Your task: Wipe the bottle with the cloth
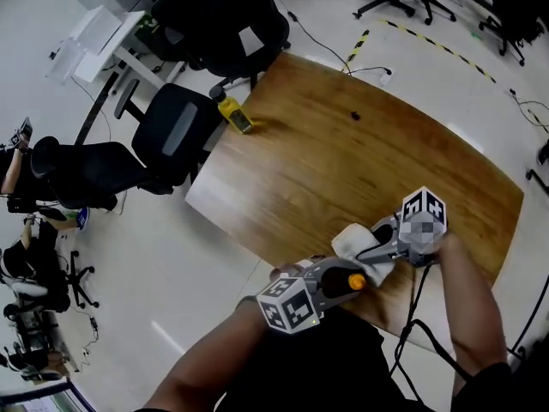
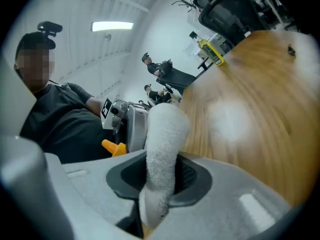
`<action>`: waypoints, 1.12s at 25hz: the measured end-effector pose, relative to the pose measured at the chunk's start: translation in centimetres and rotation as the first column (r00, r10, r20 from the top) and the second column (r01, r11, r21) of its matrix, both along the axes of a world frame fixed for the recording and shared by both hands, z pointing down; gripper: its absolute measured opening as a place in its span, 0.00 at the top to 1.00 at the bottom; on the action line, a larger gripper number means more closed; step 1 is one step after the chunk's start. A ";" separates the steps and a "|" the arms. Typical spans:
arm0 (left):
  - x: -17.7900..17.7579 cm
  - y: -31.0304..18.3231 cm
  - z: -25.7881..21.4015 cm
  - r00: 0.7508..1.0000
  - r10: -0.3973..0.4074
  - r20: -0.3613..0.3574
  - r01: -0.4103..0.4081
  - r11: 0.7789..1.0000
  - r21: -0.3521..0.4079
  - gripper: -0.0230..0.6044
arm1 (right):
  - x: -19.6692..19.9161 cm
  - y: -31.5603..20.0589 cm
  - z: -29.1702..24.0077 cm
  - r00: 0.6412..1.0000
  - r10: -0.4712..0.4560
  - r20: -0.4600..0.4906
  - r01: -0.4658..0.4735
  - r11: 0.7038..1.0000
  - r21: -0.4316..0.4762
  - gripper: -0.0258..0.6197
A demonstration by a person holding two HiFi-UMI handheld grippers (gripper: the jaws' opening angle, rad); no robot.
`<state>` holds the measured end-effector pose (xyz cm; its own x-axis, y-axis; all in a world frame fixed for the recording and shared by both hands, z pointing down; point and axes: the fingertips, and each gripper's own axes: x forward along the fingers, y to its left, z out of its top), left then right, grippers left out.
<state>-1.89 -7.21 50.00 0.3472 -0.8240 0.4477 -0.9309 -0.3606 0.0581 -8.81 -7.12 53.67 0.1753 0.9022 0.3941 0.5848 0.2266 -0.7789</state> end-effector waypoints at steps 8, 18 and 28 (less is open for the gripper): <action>-0.3 0.2 0.0 1.000 -0.023 -0.017 0.023 1.000 0.009 0.70 | -0.6 0.8 4.3 0.999 -0.026 -0.027 0.028 0.995 0.096 0.83; -0.3 0.3 0.3 1.000 0.001 -0.020 0.000 1.000 0.012 0.69 | -0.9 0.9 7.8 0.996 -0.011 0.092 -0.018 0.951 0.309 0.83; -0.3 0.2 0.4 0.999 0.019 -0.035 -0.019 1.000 0.009 0.69 | -1.5 -2.4 3.6 0.897 0.224 0.381 -0.356 0.878 0.321 0.83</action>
